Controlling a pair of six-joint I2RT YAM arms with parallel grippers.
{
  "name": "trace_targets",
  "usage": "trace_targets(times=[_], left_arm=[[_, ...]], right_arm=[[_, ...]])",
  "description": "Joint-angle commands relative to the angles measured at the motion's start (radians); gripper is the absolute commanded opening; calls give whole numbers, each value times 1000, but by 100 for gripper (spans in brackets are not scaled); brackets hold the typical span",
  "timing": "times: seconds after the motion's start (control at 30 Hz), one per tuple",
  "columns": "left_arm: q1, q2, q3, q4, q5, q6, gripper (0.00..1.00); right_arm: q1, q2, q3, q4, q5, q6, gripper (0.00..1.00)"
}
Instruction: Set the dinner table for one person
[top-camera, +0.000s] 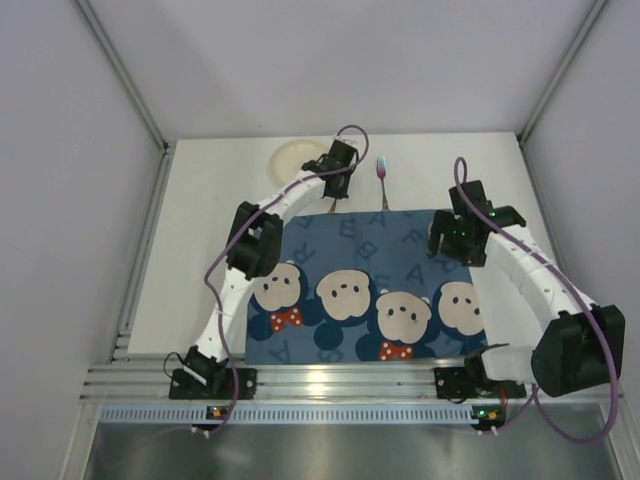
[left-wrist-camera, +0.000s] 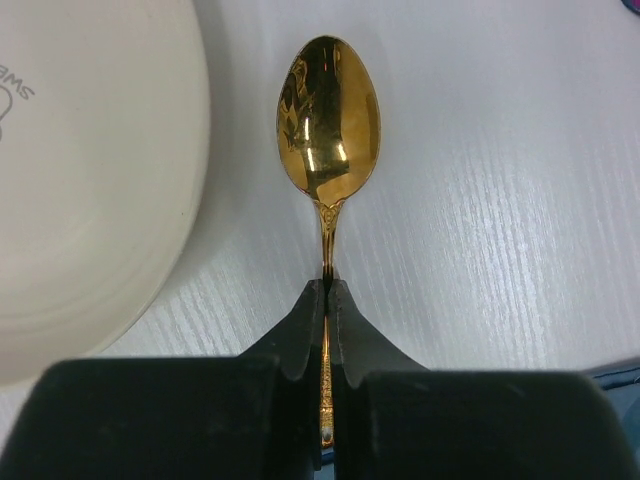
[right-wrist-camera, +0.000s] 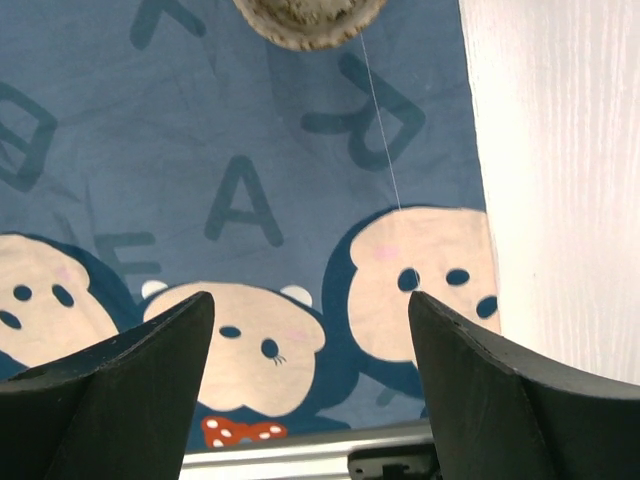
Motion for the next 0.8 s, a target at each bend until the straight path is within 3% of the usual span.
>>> trace_targets(times=[0.0,0.4,0.6,0.7,0.77], left_arm=[[-1,13,26,-13,38,-11,0],[-42,-240,69,133,-9,-117,0],[-54,-336,100,121,-48,-119,0],[-58,-395,69,75,-61,-134,0],[-65,-465,-36,64,-68,-189,0]], right_arm=[[8,-77,-21,-37,29,9,79],[8,-190,-99,-28,18,58,79],[8,-212,-107,-18,20,48,79],[10,-204,-104,-11,11,43,79],[8,-198,-89,-8,5,41,80]])
